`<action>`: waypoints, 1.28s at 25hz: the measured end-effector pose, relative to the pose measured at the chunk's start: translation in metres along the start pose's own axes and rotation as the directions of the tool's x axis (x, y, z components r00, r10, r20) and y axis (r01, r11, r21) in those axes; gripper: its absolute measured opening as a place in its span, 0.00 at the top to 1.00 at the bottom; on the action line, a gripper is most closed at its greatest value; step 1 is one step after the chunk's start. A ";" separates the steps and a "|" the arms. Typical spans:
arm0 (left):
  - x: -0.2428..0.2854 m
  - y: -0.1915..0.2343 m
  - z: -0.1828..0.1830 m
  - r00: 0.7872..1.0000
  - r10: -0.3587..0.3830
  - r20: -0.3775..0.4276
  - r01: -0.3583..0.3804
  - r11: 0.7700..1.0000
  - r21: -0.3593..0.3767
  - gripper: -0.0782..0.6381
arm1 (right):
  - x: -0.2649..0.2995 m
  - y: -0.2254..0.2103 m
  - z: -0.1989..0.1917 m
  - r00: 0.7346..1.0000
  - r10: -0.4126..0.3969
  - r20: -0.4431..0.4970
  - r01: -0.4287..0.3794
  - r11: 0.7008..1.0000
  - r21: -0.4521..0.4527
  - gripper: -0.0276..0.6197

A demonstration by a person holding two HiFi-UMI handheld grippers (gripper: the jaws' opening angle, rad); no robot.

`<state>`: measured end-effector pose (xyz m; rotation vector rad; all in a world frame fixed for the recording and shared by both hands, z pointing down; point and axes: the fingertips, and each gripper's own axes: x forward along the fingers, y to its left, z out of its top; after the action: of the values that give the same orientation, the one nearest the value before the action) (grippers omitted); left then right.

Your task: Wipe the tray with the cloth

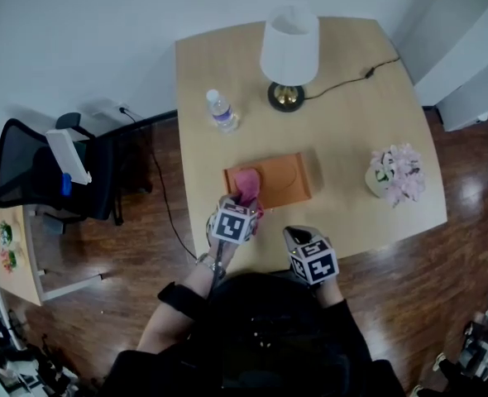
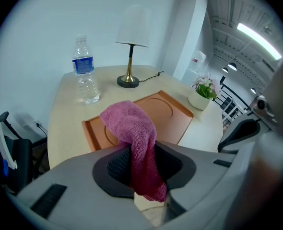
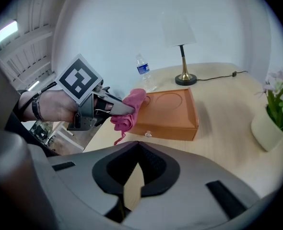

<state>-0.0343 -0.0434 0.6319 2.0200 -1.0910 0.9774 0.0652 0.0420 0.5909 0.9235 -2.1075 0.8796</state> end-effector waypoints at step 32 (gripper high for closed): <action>-0.118 0.053 -0.073 0.989 -0.070 0.127 0.087 0.987 -0.133 0.73 | -0.004 0.031 0.008 0.994 -0.091 0.056 0.088 0.994 0.060 0.95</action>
<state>-0.1482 0.0382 0.5813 2.0145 -1.1029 0.7258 0.0398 0.0532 0.5738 1.0776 -2.0818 0.8811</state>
